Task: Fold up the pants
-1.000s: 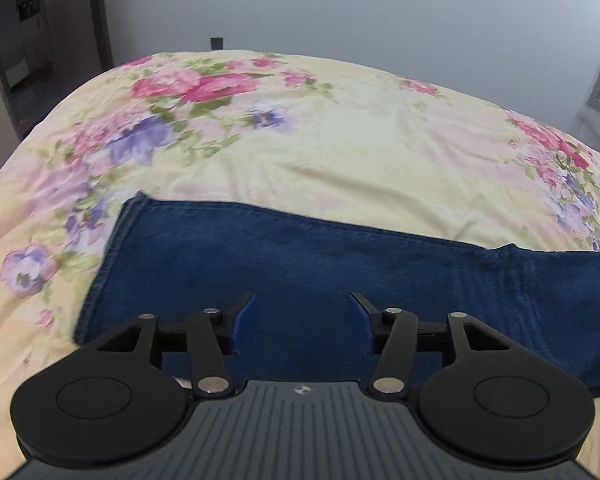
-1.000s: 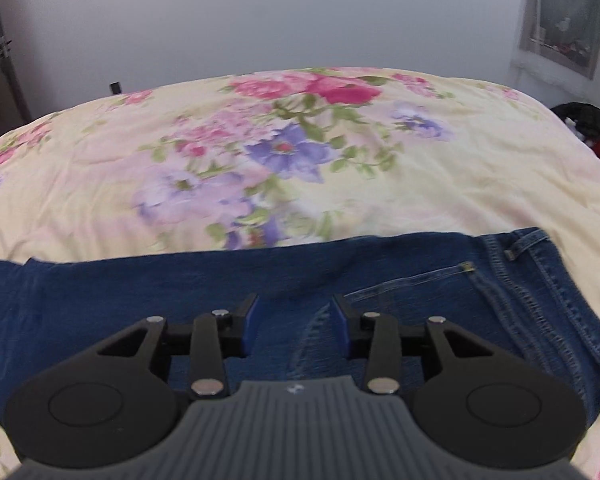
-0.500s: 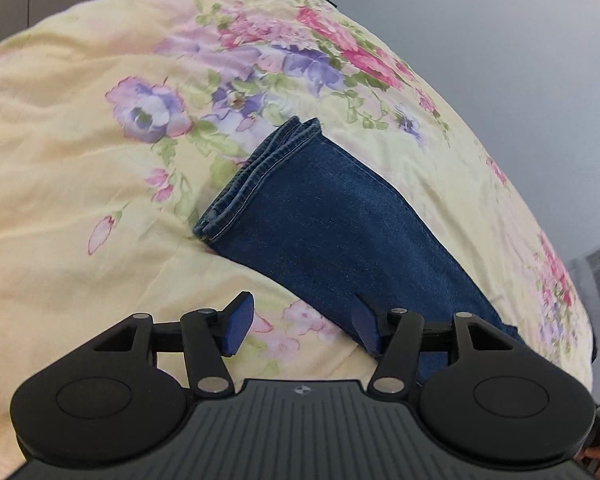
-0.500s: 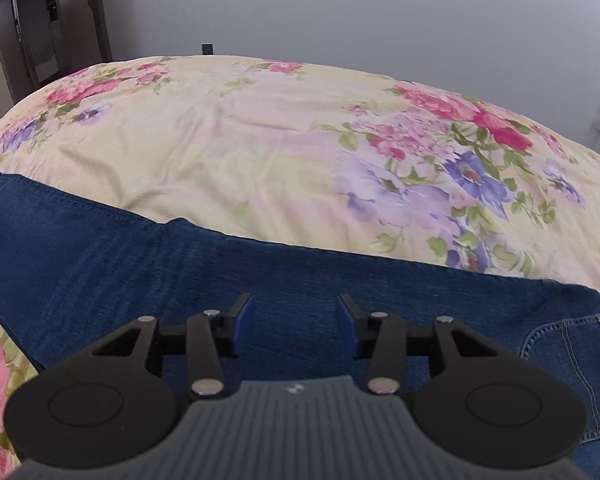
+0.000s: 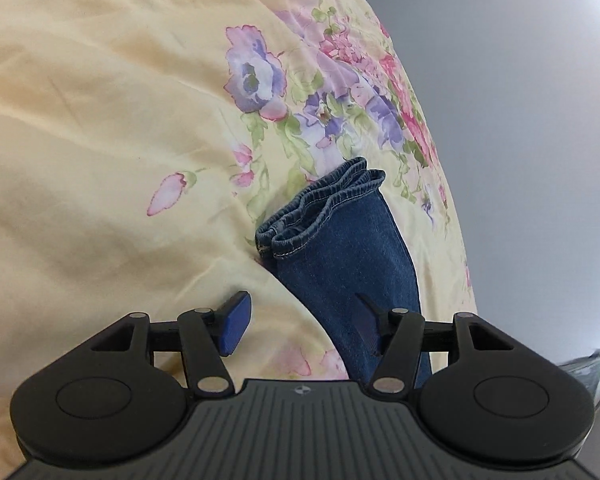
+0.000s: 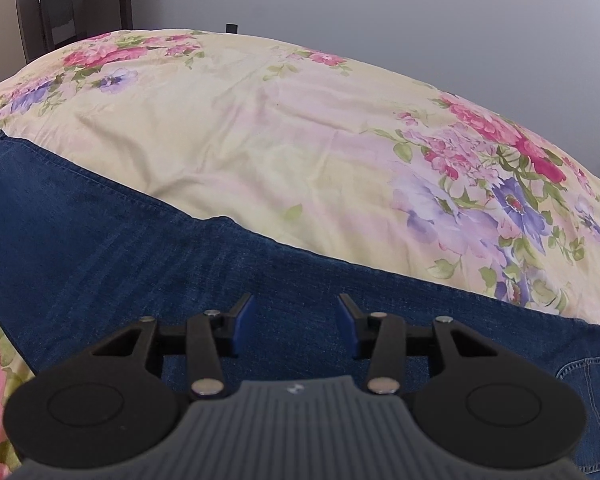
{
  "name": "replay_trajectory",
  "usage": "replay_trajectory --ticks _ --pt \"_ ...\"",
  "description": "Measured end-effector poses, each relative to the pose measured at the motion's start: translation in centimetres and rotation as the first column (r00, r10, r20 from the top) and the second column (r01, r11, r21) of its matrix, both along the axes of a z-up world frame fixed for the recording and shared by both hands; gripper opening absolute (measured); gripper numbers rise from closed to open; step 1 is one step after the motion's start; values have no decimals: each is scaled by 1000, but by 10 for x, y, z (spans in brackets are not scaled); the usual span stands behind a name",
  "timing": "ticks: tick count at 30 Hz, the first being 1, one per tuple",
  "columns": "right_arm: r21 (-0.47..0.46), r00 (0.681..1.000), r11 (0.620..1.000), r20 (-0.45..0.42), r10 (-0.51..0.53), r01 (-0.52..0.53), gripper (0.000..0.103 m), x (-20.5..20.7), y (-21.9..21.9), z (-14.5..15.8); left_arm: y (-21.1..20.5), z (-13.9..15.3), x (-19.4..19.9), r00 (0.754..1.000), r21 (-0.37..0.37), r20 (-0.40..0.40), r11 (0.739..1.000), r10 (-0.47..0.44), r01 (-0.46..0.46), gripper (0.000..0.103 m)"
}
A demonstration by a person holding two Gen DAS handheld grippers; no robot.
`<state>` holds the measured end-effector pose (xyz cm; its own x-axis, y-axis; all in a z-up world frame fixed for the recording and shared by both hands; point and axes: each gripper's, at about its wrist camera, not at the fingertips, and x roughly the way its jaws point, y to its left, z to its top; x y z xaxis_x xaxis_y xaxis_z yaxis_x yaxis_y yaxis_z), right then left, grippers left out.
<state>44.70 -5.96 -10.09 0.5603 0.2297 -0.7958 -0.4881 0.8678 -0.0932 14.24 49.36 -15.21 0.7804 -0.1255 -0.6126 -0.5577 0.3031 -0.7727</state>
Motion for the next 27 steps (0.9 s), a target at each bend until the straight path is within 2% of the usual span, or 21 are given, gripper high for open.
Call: replay_trajectory --ticks 3,4,7,9,12,14,16,18,21,27 --pt "-10 1000 1000 8 8 -8 36 1 1 0 -2 -12 10 1000 -1 12 1000 11 -11 65" --pt "-14 1000 1000 8 8 -8 33 2 1 -1 -3 -16 14 1000 13 14 1000 13 -13 62" --pt "-13 1000 1000 7 4 -4 31 4 -3 -1 -5 -22 28 999 69 17 997 33 -35 59" --pt "4 1000 1000 6 10 -10 26 6 -6 -1 -9 -20 38 999 143 -5 989 39 -38 52" --pt "41 1000 999 0 12 -12 19 12 -7 -2 -20 -11 52 998 290 -51 957 23 -8 36" --pt "72 1000 997 -23 -2 4 10 19 -6 -5 -27 -1 58 998 385 -63 923 27 0 16" --pt "104 999 994 -41 -16 20 6 27 -2 -10 -31 10 60 999 437 -41 900 29 -8 10" --pt "134 998 991 -64 -16 24 1 37 4 -16 -36 20 62 999 471 -31 882 22 -5 9" --pt "174 995 985 -96 -2 19 0 47 22 -29 -40 33 65 1000 503 -14 864 15 -6 8" --pt "155 988 985 -142 -57 79 0 70 48 -63 -42 48 69 1000 529 -13 848 -16 20 8"
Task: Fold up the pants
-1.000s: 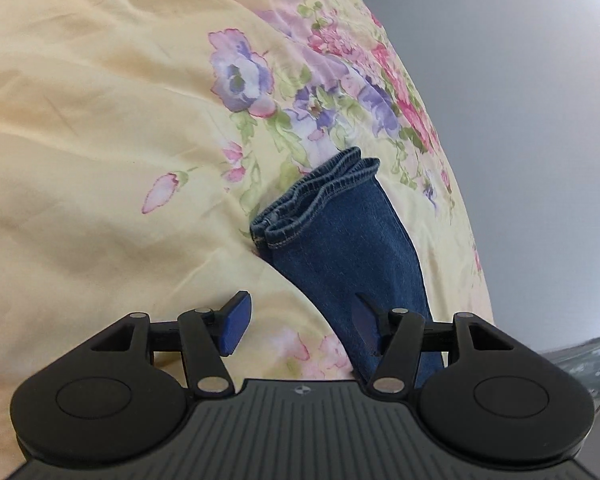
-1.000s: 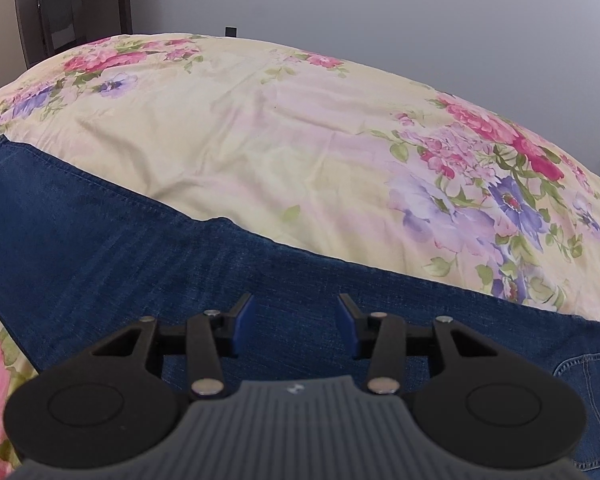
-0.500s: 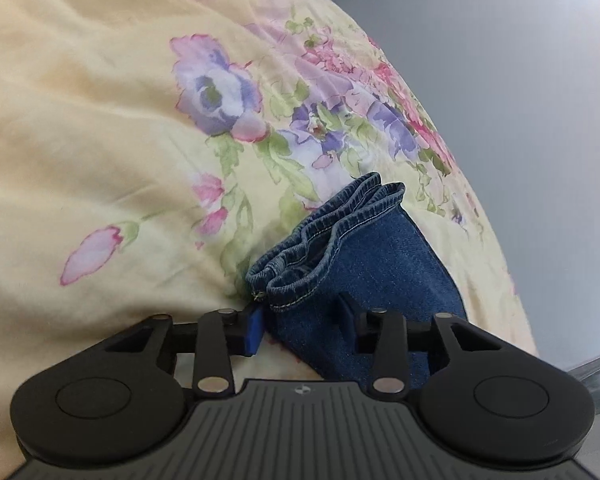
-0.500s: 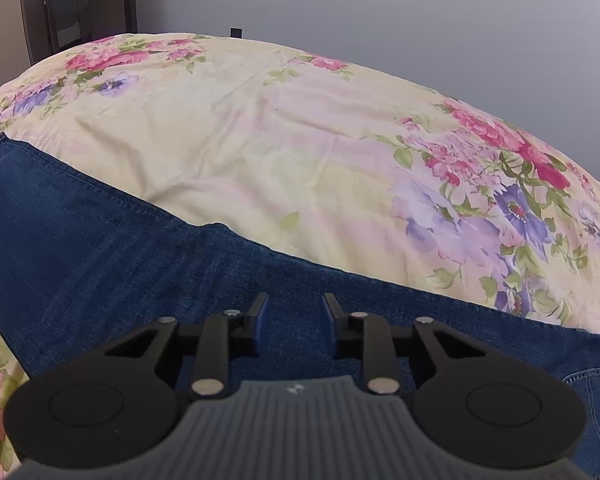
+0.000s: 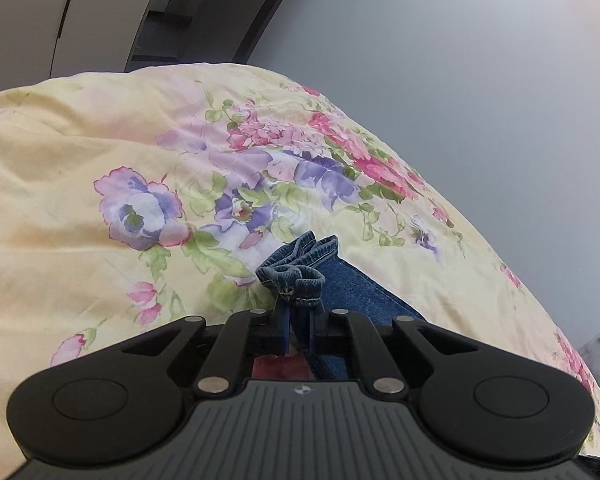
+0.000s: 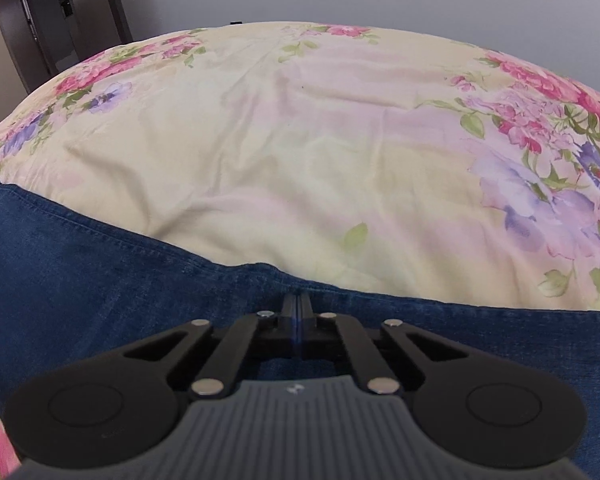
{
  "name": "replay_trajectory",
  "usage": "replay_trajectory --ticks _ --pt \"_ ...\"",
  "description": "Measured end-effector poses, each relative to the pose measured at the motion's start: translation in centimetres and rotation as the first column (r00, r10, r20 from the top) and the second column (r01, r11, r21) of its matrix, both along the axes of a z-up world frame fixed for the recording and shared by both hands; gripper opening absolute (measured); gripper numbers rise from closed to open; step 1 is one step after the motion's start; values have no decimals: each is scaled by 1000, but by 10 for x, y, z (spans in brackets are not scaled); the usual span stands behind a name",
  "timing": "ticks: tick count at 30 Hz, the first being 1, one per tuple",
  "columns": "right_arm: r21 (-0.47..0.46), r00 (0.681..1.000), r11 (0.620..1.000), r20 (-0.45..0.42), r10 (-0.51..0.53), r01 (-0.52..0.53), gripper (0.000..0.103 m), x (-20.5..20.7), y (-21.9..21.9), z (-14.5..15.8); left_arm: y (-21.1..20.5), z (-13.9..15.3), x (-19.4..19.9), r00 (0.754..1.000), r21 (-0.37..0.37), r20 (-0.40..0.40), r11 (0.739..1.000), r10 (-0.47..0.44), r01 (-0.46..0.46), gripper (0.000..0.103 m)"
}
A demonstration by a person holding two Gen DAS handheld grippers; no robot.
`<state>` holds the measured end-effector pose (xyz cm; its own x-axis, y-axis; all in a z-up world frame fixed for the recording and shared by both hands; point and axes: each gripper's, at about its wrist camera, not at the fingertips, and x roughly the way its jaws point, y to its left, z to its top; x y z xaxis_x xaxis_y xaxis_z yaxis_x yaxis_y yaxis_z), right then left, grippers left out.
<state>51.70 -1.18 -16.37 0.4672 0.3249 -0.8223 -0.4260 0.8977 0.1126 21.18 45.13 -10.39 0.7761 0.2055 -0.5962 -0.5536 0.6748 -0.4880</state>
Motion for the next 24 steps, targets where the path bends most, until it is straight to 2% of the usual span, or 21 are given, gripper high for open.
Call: replay_trajectory --ticks 6,12,18,24 --pt "-5 998 1000 -54 -12 12 0 -9 -7 7 3 -5 0 1000 -21 -14 1000 8 -9 8" --pt "-13 993 999 -116 31 -32 0 -84 -35 19 4 0 -2 1000 -23 -4 1000 -6 6 8" --pt "-2 994 998 -89 59 -59 0 -154 -49 30 0 8 3 1000 -1 -19 1000 -14 14 8" --pt "-31 992 998 -118 48 -52 0 -161 -41 4 -4 18 5 999 5 -31 1000 -21 21 8"
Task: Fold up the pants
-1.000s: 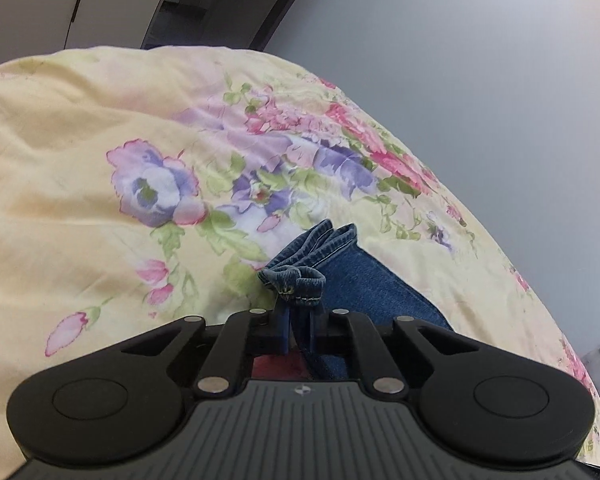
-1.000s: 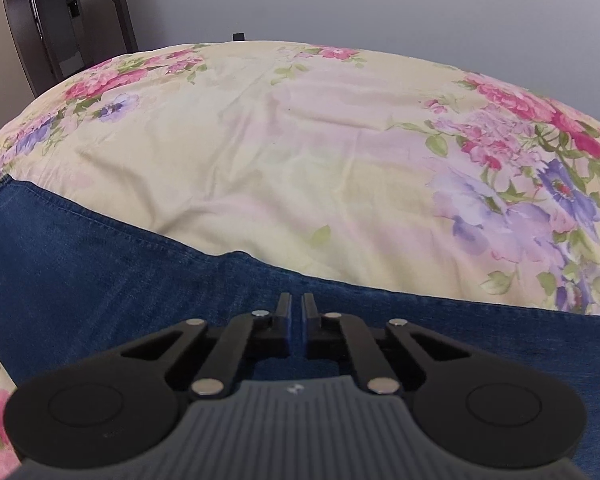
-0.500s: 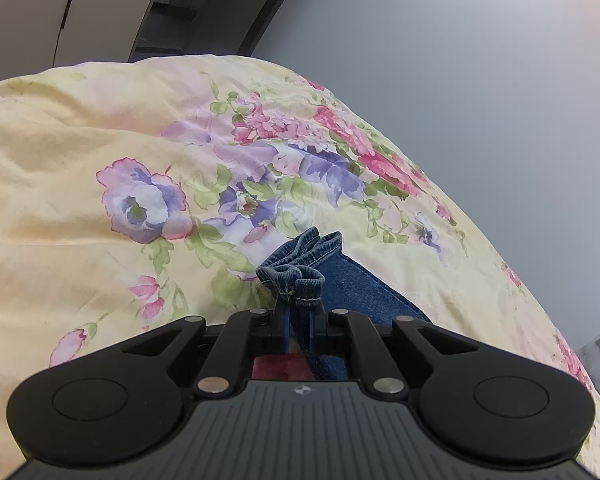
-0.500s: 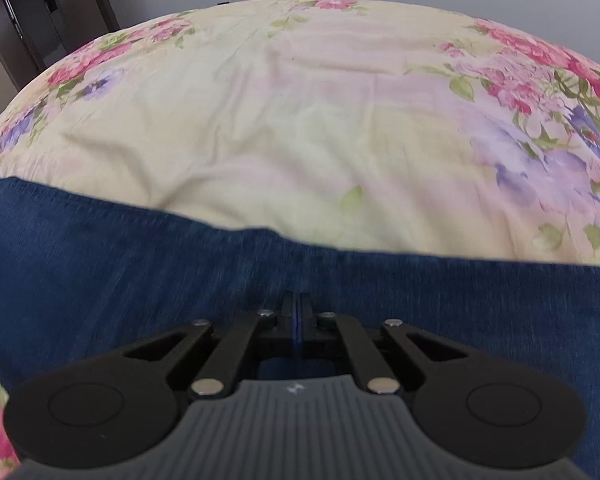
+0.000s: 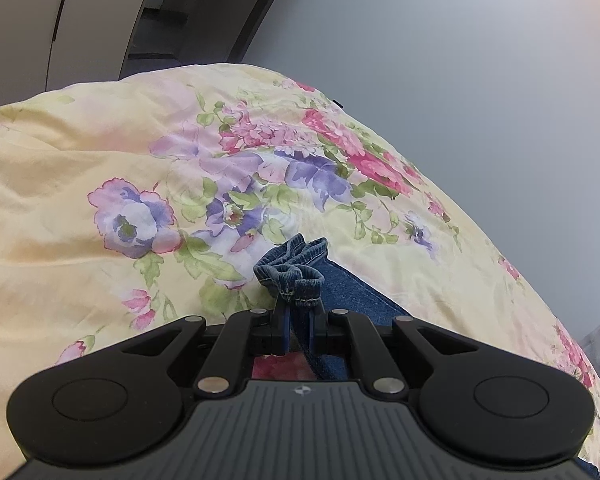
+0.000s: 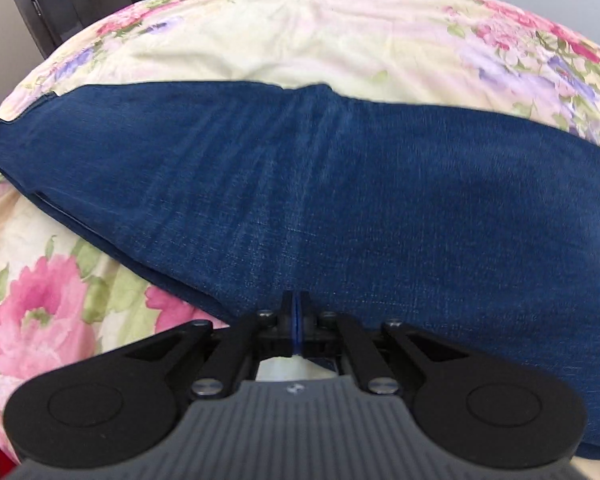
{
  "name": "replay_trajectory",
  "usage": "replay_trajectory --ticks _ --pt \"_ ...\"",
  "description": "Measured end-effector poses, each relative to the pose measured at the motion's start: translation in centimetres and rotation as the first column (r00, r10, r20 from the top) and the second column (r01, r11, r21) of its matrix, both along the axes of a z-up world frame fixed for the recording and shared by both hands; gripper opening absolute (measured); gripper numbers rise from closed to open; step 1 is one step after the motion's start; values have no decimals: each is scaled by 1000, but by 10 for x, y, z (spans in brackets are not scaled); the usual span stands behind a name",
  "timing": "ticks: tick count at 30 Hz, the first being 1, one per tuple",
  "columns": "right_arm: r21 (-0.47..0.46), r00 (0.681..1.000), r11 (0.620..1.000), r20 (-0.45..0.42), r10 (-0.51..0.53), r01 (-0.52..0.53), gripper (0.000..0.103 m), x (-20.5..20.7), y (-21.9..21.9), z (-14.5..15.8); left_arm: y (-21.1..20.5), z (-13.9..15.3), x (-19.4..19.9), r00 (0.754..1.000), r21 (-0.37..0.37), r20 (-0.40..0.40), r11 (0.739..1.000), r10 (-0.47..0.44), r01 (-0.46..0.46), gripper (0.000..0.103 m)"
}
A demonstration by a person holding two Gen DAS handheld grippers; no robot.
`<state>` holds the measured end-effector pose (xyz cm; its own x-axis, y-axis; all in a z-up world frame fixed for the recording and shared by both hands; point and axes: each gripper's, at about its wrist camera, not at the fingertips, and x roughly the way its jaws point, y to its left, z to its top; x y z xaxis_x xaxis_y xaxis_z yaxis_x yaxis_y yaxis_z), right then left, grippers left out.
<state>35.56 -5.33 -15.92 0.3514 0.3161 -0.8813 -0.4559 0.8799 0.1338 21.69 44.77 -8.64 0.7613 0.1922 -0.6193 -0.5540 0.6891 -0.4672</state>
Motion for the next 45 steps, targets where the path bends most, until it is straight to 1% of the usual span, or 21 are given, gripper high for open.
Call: replay_trajectory --ticks 5,9,12,16,19,21,23,24,27,30,32,33,35,37,38,39,40,41,43,44,45 --pt "12 1000 1000 -30 -5 5 0 5 -2 3 -9 24 5 999 39 0 998 -39 39 7" --pt "84 999 995 -33 -42 45 0 6 -17 17 -25 58 10 997 63 26 995 -78 77 6" --pt "102 997 992 2 -78 78 0 4 -39 31 -52 93 15 990 113 57 986 -131 124 5" --pt "131 991 983 36 -132 126 0 1 -78 51 -99 139 24 977 183 89 967 -194 176 5" --pt "166 983 972 54 -175 164 0 -4 -116 67 -145 173 33 963 240 101 945 -251 221 5" --pt "188 977 965 65 -201 185 0 -9 -143 75 -180 191 41 952 287 99 925 -289 250 5" --pt "204 971 956 76 -229 209 0 -14 -169 82 -226 207 52 936 358 89 888 -340 288 5" --pt "214 966 951 78 -245 224 0 -15 -185 87 -247 213 57 928 380 83 872 -363 307 5" --pt "245 954 932 70 -291 267 0 -19 -232 94 -325 224 80 893 411 57 826 -446 386 5" --pt "266 936 910 63 -345 317 0 -26 -281 96 -411 222 106 847 446 7 760 -532 473 6" --pt "279 924 894 51 -379 352 0 -32 -311 94 -471 210 121 806 477 -53 694 -590 540 6" --pt "287 916 883 41 -398 371 0 -35 -329 93 -503 198 127 780 485 -89 657 -619 577 6" --pt "306 902 861 16 -432 407 0 -41 -358 89 -562 167 137 720 471 -161 588 -676 658 6" --pt "313 890 843 -10 -457 437 0 -48 -389 83 -614 131 139 659 454 -237 518 -714 725 5" --pt "312 886 839 -19 -464 446 0 -51 -399 79 -638 108 136 621 436 -282 479 -732 762 5" --pt "313 883 835 -29 -468 452 0 -55 -410 74 -656 86 135 583 406 -319 448 -747 797 5" --pt "314 882 831 -41 -470 458 0 -59 -418 71 -674 63 132 538 362 -367 416 -759 834 5" --pt "317 880 828 -55 -471 463 0 -63 -424 67 -686 43 128 505 327 -401 395 -764 858 5" --pt "320 884 828 -79 -461 460 0 -69 -433 57 -702 15 117 448 280 -430 356 -784 892 5" --pt "321 886 830 -87 -455 457 0 -71 -435 54 -703 6 115 433 250 -437 356 -788 901 6" --pt "323 890 831 -95 -447 452 0 -73 -433 49 -705 0 115 423 210 -441 368 -791 906 7"
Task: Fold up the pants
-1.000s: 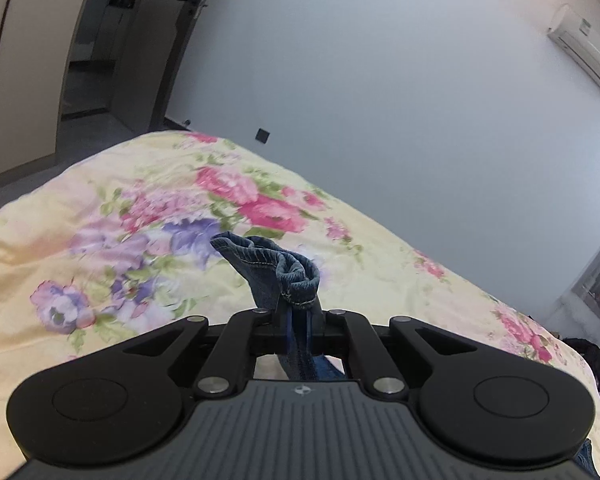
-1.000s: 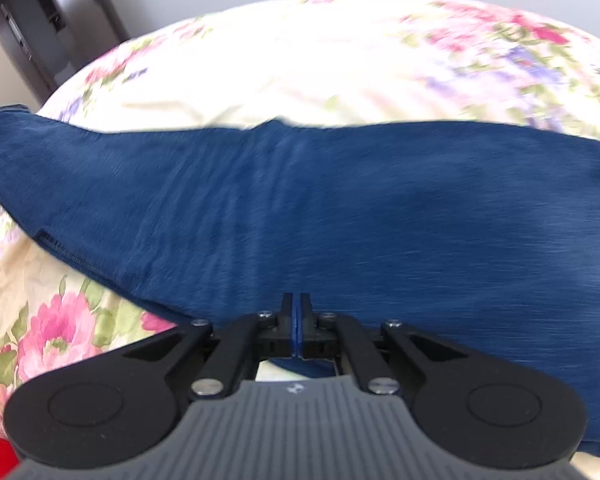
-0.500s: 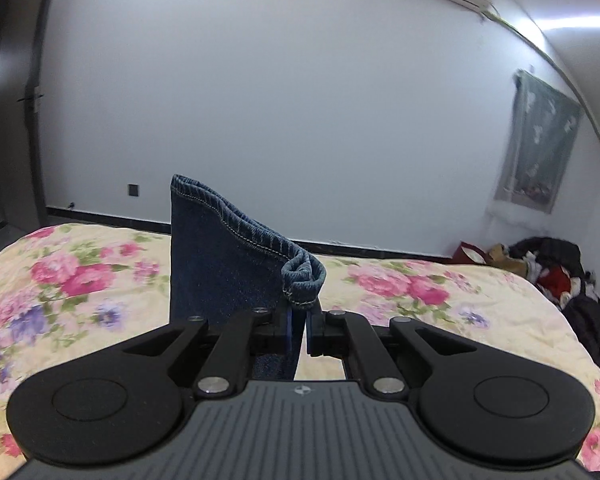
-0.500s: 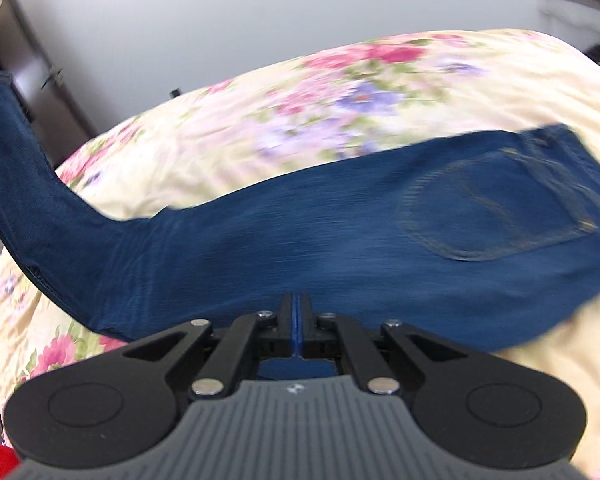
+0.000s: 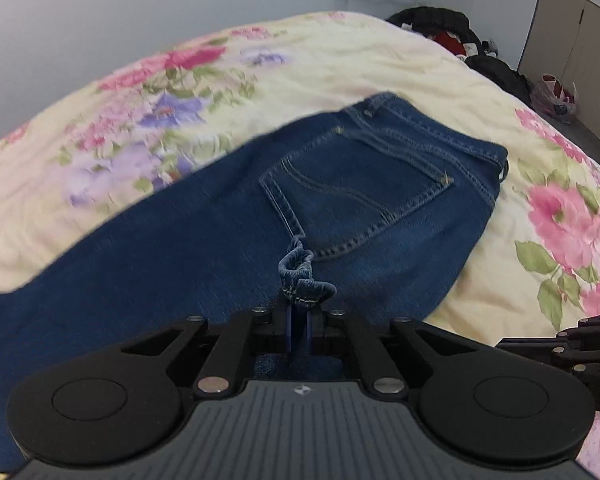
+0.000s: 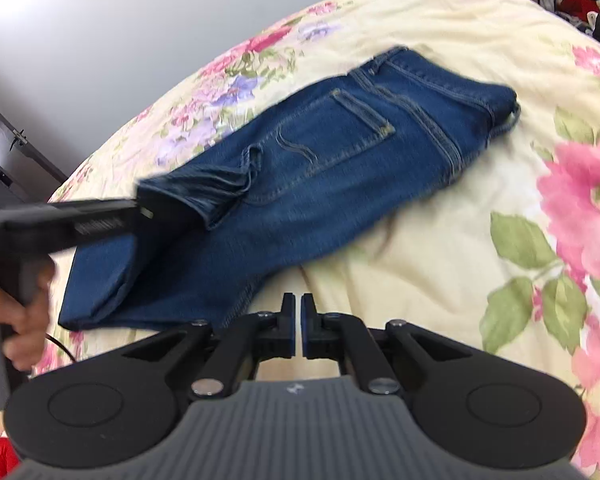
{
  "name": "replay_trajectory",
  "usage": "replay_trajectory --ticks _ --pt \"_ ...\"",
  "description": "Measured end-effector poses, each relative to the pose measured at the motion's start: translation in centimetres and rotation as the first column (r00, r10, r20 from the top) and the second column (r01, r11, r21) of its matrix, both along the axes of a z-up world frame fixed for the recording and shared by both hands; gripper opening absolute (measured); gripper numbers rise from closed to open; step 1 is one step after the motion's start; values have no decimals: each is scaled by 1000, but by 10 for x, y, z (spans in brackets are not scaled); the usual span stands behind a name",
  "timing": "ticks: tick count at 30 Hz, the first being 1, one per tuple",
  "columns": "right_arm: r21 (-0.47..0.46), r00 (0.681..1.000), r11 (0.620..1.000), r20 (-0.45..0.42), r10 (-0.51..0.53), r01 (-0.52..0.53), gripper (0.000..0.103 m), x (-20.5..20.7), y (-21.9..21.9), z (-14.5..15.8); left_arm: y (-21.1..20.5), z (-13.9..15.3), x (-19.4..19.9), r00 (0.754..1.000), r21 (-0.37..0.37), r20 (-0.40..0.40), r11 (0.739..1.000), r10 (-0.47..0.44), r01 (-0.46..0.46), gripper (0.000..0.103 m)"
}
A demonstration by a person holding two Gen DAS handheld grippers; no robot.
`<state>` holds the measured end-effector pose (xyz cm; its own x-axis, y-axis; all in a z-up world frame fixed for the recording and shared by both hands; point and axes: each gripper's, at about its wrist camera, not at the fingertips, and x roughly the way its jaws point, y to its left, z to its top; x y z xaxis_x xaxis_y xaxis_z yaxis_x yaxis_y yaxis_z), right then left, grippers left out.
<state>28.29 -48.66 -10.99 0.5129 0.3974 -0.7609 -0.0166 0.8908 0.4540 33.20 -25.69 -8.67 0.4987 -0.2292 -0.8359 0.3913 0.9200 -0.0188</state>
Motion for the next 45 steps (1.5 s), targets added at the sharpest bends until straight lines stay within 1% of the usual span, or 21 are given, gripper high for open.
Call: replay_trajectory --ticks 3,4,5,7,9,11,13,16,18,22,24,27,28,29,30,32,35,37,40,43,45 --pt "29 1000 999 -6 22 -22 0 -2 5 -7 12 -3 7 996 -73 -83 997 -6 0 14" --pt "41 1000 999 -4 28 -28 0 -1 7 -9 15 -1 10 994 -94 -104 996 -20 10 21" --pt "52 999 998 -2 33 -33 0 -1 10 -10 19 -1 11 990 -126 -132 992 -41 25 36" --pt "77 999 996 4 42 -43 1 3 17 -11 26 1 18 979 -230 -194 973 -61 15 50" --pt "109 999 993 5 38 -38 8 4 23 -8 34 7 18 975 -295 -209 956 -68 3 51" --pt "151 1000 988 9 20 -21 24 8 27 -4 41 18 17 981 -335 -180 942 -69 5 52" --pt "180 1000 984 19 -2 -2 30 12 30 1 51 29 16 988 -336 -145 942 -59 7 52" --pt "218 999 975 5 -33 31 42 23 34 4 69 40 14 996 -279 -82 960 -18 -6 52" --pt "262 998 963 -24 -64 68 43 34 36 2 87 44 12 999 -236 -46 971 11 -21 52" --pt "383 980 906 -145 -133 179 44 61 39 -15 129 43 10 997 -166 15 983 75 -71 52" --pt "414 962 880 -232 -145 232 44 73 44 -30 159 39 9 992 -175 -6 976 130 -129 52" --pt "417 938 858 -294 -186 301 39 81 48 -45 206 32 8 975 -225 -63 948 214 -223 52" --pt "422 935 853 -301 -186 305 33 82 50 -48 223 29 8 967 -233 -74 939 243 -254 52" --pt "428 933 849 -309 -184 309 23 84 52 -50 235 27 9 960 -234 -77 931 269 -280 52" --pt "425 932 850 -309 -188 313 19 85 54 -49 248 25 8 953 -236 -79 923 294 -304 52" --pt "393 942 872 -277 -190 292 11 87 58 -40 272 21 7 936 -256 -94 900 340 -353 52" --pt "330 964 913 -196 -182 240 10 96 71 -12 303 19 5 908 -311 -119 853 402 -418 52" --pt "249 981 952 -116 -153 178 9 110 88 18 319 19 4 892 -332 -121 829 436 -451 52" --pt "134 996 987 -4 -92 92 9 141 121 70 333 22 3 872 -352 -111 802 477 -483 52" --pt "52 988 999 153 -18 10 9 162 150 137 347 30 -1 859 -395 -86 775 504 -494 52" --pt "-16 957 998 284 55 -53 9 160 157 181 351 34 -2 858 -404 -64 773 510 -490 52"
